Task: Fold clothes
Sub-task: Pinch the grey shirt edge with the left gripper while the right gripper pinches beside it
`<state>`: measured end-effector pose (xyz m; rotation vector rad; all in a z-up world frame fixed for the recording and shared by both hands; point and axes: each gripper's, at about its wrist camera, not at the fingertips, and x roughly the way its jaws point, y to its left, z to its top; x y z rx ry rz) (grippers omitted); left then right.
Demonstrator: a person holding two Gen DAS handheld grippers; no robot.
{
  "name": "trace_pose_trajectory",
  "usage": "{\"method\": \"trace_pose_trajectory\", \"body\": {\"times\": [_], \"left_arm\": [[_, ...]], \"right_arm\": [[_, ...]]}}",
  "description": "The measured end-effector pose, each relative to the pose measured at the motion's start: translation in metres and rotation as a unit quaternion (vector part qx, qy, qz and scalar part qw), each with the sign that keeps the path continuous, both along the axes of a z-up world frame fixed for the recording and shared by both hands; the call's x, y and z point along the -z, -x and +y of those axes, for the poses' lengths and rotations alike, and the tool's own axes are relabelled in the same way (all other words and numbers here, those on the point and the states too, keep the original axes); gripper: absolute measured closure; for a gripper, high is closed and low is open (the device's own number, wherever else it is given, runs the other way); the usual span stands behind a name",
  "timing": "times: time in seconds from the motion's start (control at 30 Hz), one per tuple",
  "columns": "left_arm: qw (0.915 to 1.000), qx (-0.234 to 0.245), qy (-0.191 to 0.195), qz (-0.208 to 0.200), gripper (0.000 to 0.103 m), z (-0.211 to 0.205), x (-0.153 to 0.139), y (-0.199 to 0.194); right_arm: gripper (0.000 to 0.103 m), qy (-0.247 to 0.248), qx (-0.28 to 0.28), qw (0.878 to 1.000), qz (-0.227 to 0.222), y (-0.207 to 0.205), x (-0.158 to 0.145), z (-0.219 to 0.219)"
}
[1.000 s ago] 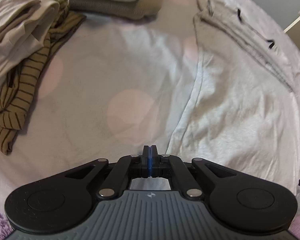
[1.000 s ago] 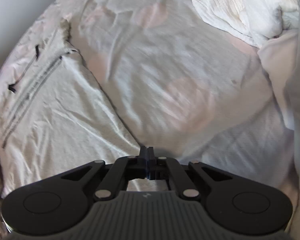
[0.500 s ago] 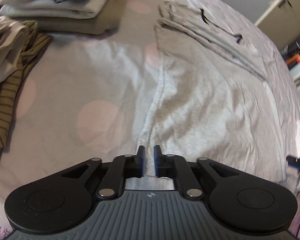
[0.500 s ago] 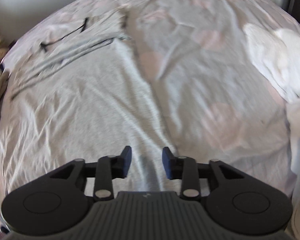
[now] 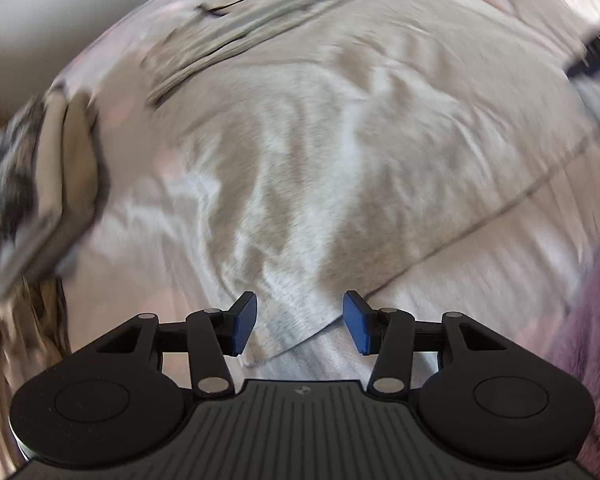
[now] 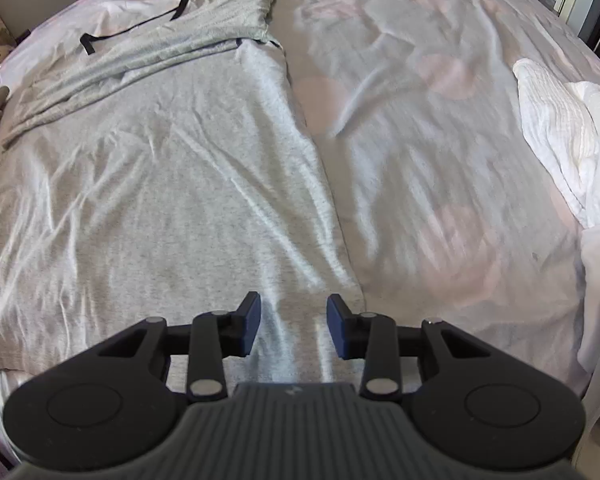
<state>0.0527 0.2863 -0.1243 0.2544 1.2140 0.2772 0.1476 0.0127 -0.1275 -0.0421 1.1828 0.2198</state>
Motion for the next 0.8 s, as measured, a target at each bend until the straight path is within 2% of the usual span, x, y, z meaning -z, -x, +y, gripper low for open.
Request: {"method": "trace_pose_trajectory", "body": {"times": [0.07,0.1,0.13,0.23,0.27,0.33,0.43,0.47,0.63,0.73,0.8], "left_arm": [[0.9976,0.063,-0.030,-0.008,0.057,-0.016,-0.002,0.001],[0.9936,0.101,-0.050,-0.005,0.057,-0.024,-0.001,0.002],[0.9878,0.138,-0.073,0.003,0.057,-0.031,0.002,0.004],[0.9617,0.229,-0.144,0.045,0.056,-0.046,0.022,0.012],[0.9548,0.247,-0.155,0.057,0.056,-0.049,0.029,0.014],[0.9518,0.260,-0.144,0.075,0.056,-0.049,0.042,0.017],[0.9428,0.275,-0.167,0.088,0.057,-0.050,0.057,0.019],[0.9411,0.278,-0.171,0.090,0.061,-0.049,0.060,0.019],[0.9498,0.251,-0.167,0.083,0.089,-0.038,0.061,0.010],[0.9493,0.254,-0.165,0.084,0.094,-0.037,0.064,0.010],[0.9519,0.248,-0.161,0.080,0.096,-0.035,0.062,0.008]], "right_arm": [[0.062,0.012,-0.004,1.000,0.001,0.000,0.001,0.004],[0.062,0.016,-0.006,1.000,0.001,0.000,0.001,0.005],[0.061,0.020,-0.007,1.000,-0.001,0.001,0.001,0.006],[0.060,0.025,-0.007,1.000,-0.004,0.002,0.001,0.005],[0.060,0.023,-0.005,1.000,-0.005,0.002,0.001,0.004],[0.058,0.021,0.000,1.000,-0.006,0.000,0.001,0.003],[0.057,0.024,-0.003,1.000,-0.005,-0.001,0.001,0.005],[0.057,0.028,-0.009,1.000,-0.004,-0.001,0.001,0.007],[0.057,0.018,-0.053,0.998,-0.009,0.001,-0.004,0.016],[0.057,-0.003,-0.093,0.995,-0.024,0.003,-0.015,0.019],[0.057,0.015,-0.149,0.988,-0.035,0.007,-0.024,0.028]]}}
